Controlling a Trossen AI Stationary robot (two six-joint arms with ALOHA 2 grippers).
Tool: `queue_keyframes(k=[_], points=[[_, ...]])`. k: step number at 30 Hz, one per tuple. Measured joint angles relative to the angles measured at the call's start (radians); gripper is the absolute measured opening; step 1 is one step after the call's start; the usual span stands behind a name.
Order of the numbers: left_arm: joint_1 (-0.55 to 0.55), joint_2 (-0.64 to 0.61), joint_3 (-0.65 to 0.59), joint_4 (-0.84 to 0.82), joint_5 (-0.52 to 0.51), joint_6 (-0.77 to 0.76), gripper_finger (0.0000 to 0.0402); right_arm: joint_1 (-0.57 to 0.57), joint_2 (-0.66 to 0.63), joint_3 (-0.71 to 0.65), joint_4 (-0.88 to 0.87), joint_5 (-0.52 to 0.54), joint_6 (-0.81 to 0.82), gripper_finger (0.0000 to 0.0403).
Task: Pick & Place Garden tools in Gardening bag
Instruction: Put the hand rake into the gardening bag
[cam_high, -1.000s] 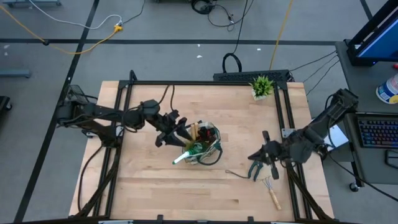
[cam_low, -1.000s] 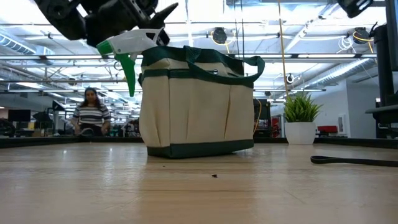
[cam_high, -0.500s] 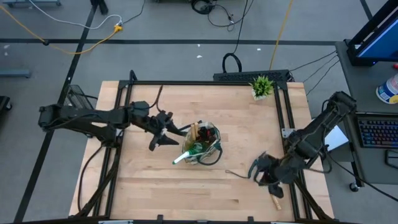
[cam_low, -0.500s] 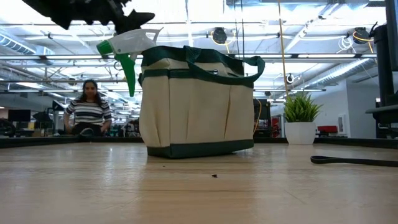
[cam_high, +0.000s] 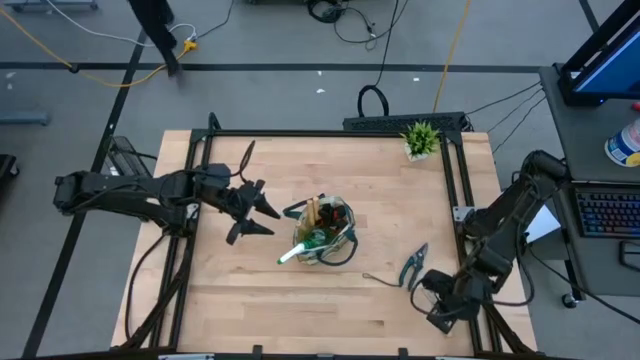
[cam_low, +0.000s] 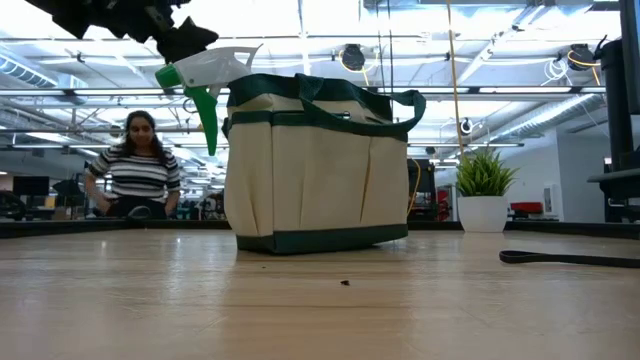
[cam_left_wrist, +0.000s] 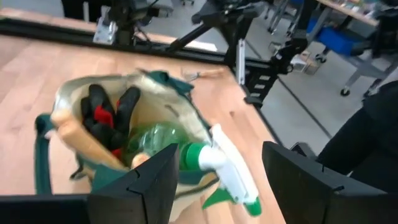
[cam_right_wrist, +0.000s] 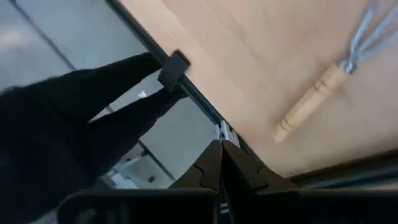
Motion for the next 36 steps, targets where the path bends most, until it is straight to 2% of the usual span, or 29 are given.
queue_keyframes(k=[5, 9, 19, 26, 29, 36], points=[[0.000, -0.003, 0.000, -0.027, -0.039, 0.005, 0.0237, 0.037, 0.007, 0.000, -0.011, 0.007, 0.125, 0.0002], [0.000, -0.003, 0.000, -0.027, -0.039, 0.029, 0.0237, 0.057, 0.007, 0.000, -0.018, 0.008, 0.182, 0.0020], [0.000, -0.003, 0.000, -0.029, -0.039, 0.048, 0.0237, 0.081, 0.007, -0.030, -0.027, 0.031, 0.293, 0.0115], [0.000, -0.003, 0.000, -0.029, -0.039, 0.048, 0.0237, 0.081, 0.007, -0.112, 0.078, 0.033, 0.361, 0.0175], [0.000, -0.003, 0.000, -0.030, -0.039, 0.048, 0.0237, 0.081, 0.007, -0.153, 0.135, 0.032, 0.383, 0.0185], [0.000, -0.003, 0.000, -0.035, -0.039, 0.047, 0.0237, 0.092, 0.007, -0.190, 0.143, 0.030, 0.454, 0.0182]])
